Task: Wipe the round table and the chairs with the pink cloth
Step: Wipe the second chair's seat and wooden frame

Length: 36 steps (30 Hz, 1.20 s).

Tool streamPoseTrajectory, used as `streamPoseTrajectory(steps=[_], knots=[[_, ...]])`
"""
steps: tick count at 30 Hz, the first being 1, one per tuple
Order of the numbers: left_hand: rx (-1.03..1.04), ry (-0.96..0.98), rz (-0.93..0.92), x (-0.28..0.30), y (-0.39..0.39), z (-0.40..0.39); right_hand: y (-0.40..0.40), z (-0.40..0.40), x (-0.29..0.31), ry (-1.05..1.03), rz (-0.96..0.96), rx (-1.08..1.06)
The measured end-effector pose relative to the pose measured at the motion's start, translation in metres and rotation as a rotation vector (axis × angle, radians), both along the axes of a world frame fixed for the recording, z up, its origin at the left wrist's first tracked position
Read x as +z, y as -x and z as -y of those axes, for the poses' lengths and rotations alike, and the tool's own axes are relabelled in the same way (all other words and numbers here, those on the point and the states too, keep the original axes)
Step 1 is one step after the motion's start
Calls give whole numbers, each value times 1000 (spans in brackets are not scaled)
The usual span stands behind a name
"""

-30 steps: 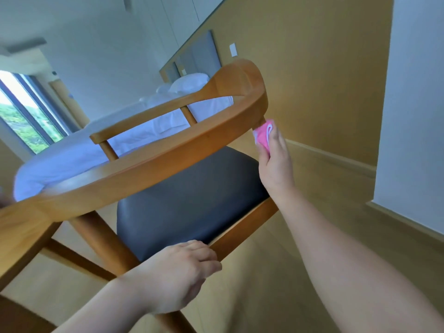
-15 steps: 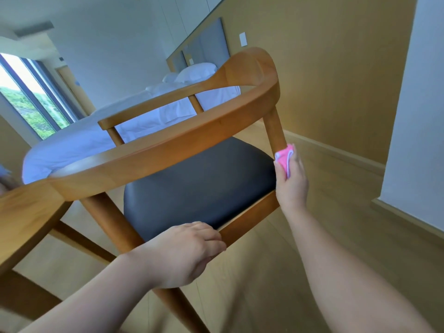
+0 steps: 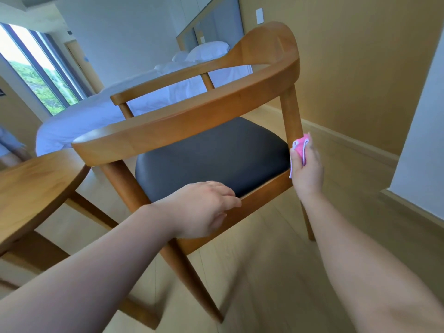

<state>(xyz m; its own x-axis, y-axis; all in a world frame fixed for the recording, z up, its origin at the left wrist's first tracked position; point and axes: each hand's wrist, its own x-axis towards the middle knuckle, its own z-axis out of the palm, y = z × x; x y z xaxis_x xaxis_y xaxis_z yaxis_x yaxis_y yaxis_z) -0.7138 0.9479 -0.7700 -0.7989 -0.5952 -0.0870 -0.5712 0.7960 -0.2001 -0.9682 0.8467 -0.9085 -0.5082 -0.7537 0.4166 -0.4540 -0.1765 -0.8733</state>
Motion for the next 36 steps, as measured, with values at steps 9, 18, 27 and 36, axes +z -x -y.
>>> streamPoseTrajectory(steps=[9,18,27,36], knots=[[-1,-4,-9,-2,1,6,-3,20,130,232,-83,58],[-8,15,-21,3,0,3,-4,5,50,72,-35,-1],[-24,14,-32,4,12,0,18,-11,-12,-128,-61,19],[-100,81,-105,33,41,-9,31,-18,43,5,110,-10]])
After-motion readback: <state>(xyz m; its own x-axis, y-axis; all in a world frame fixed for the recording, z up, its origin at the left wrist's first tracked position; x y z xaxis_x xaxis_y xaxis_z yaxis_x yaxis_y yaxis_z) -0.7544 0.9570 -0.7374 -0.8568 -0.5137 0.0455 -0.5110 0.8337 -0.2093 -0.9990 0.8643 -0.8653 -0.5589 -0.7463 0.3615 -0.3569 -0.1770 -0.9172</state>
